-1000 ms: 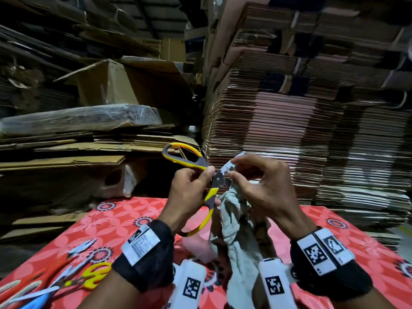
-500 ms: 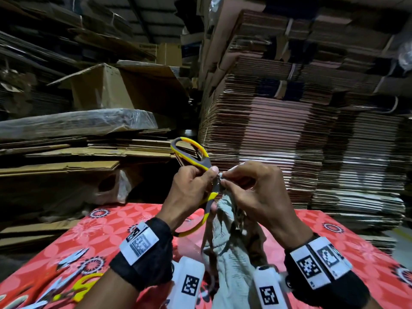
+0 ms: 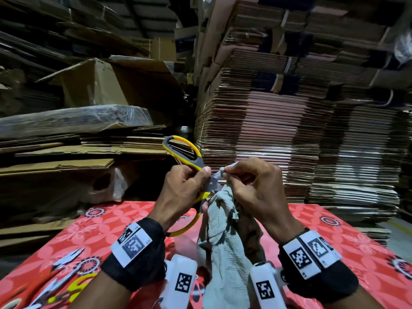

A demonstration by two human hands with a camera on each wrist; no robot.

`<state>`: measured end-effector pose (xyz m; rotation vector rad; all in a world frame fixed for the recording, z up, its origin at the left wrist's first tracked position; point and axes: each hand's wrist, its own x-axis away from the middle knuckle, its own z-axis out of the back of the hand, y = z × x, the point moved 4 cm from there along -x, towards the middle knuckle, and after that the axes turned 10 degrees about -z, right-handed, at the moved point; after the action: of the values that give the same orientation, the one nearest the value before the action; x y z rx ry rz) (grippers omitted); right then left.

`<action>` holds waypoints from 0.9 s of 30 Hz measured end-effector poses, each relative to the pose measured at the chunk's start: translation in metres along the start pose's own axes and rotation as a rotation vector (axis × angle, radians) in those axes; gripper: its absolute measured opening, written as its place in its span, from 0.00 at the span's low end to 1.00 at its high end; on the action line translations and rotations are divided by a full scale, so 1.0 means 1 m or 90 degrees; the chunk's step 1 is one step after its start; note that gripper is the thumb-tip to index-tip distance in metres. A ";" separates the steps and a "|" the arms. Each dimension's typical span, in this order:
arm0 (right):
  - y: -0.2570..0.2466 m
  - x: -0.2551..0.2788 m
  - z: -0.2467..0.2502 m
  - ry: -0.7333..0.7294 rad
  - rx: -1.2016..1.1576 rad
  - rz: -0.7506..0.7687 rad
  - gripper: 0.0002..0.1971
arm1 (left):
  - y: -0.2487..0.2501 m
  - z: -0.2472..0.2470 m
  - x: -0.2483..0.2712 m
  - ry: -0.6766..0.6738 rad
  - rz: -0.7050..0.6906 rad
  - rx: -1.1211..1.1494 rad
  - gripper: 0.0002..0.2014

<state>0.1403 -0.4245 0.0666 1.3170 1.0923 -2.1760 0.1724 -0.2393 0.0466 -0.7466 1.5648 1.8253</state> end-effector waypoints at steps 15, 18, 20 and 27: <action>0.011 -0.006 0.014 0.025 -0.038 -0.116 0.03 | -0.003 -0.003 0.005 -0.026 0.023 0.004 0.24; 0.012 -0.006 0.013 0.028 -0.035 -0.122 0.02 | -0.004 -0.002 0.006 -0.029 0.030 0.005 0.25; 0.012 -0.005 0.013 0.030 -0.028 -0.121 0.02 | -0.006 -0.002 0.007 -0.026 0.043 0.010 0.27; 0.010 -0.005 0.017 0.063 -0.017 -0.137 0.02 | -0.004 -0.004 0.007 0.025 0.107 0.026 0.23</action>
<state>0.1389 -0.4443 0.0714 1.3629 1.3526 -2.2574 0.1714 -0.2417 0.0381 -0.6535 1.7313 1.9004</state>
